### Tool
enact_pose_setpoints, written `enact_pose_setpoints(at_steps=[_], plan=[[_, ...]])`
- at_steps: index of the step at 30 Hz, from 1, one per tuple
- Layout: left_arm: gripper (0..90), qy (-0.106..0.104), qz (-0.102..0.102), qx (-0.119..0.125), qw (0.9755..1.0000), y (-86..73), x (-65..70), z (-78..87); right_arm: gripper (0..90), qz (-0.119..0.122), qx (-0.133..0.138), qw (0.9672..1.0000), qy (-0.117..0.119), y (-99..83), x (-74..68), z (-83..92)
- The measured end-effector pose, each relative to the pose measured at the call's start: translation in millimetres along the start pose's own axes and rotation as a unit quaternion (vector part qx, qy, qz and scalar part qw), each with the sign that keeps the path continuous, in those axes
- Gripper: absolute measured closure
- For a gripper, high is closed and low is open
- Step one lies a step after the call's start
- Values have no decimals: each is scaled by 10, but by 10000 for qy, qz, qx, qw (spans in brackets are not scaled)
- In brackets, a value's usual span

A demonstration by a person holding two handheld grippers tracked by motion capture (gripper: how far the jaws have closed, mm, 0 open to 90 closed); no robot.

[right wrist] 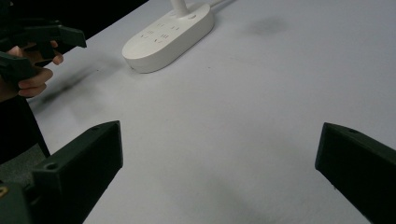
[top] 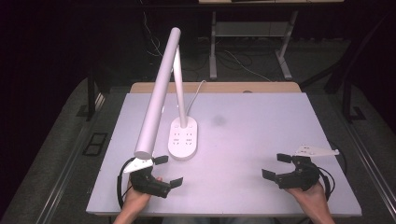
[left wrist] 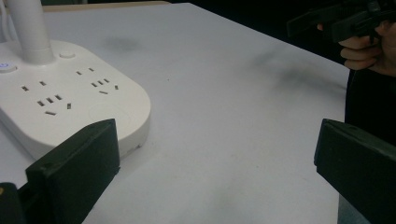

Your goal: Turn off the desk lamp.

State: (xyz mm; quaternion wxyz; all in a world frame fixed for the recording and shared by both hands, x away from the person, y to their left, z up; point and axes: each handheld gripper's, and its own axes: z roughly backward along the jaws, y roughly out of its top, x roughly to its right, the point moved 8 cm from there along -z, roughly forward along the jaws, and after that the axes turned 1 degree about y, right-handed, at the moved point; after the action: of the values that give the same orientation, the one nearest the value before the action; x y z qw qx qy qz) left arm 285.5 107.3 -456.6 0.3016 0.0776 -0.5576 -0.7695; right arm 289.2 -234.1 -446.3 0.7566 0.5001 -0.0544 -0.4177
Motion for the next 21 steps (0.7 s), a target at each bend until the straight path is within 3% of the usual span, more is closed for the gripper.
enact_pose_setpoints(at_steps=[21], plan=[[0,50,5,25,10000,-4,-6,36,7,49,-323,9994,80,-11,-34,-69]])
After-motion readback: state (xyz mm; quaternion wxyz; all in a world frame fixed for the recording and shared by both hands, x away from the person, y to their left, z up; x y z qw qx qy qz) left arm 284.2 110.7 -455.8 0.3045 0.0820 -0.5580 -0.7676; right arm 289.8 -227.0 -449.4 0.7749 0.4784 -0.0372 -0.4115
